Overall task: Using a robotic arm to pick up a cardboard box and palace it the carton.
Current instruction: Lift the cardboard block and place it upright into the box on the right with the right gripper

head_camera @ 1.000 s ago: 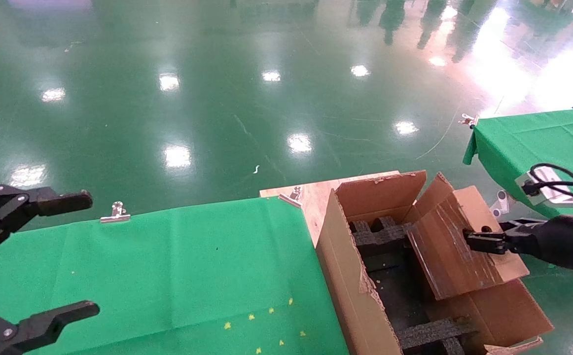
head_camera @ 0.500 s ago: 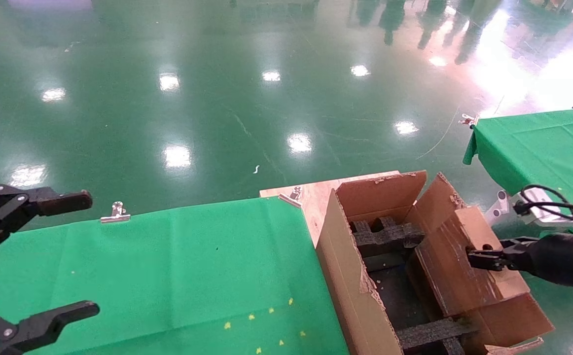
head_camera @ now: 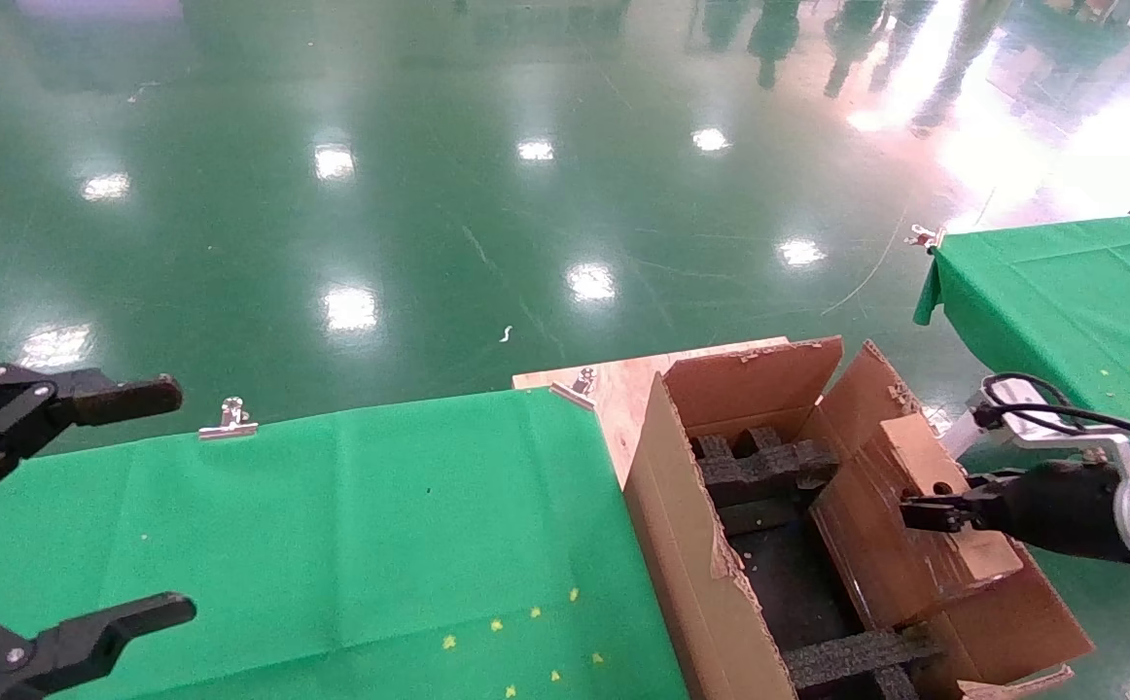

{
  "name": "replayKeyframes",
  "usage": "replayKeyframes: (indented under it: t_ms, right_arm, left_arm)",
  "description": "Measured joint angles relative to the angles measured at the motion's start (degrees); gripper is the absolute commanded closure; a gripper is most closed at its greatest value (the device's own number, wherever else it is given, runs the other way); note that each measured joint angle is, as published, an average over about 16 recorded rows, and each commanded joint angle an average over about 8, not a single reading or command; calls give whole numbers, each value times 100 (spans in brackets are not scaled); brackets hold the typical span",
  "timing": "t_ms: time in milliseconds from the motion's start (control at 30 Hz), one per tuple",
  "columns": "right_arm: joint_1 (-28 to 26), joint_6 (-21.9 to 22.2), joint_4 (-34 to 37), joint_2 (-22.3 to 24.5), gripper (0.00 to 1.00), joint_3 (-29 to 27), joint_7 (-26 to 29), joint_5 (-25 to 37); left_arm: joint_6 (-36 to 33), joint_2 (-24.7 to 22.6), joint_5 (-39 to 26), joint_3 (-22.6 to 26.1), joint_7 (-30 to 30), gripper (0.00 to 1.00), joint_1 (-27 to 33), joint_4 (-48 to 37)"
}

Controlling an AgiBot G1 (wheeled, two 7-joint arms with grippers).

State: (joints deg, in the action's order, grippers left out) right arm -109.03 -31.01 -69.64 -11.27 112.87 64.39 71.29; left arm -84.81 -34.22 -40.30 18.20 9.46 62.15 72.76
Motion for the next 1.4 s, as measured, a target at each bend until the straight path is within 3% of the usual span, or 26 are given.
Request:
replayKeyframes:
  t_ms: [500,1400]
  right_arm:
    - [754,209,1083,-894,100,-75,-777,-823]
    - [2024,-8,2806,-1896,100,-623,-2226,-2142]
  left_arm:
    - [1,1,2,2,-1,0,1,0]
    - [3,3,4,6,-3,0,1,0]
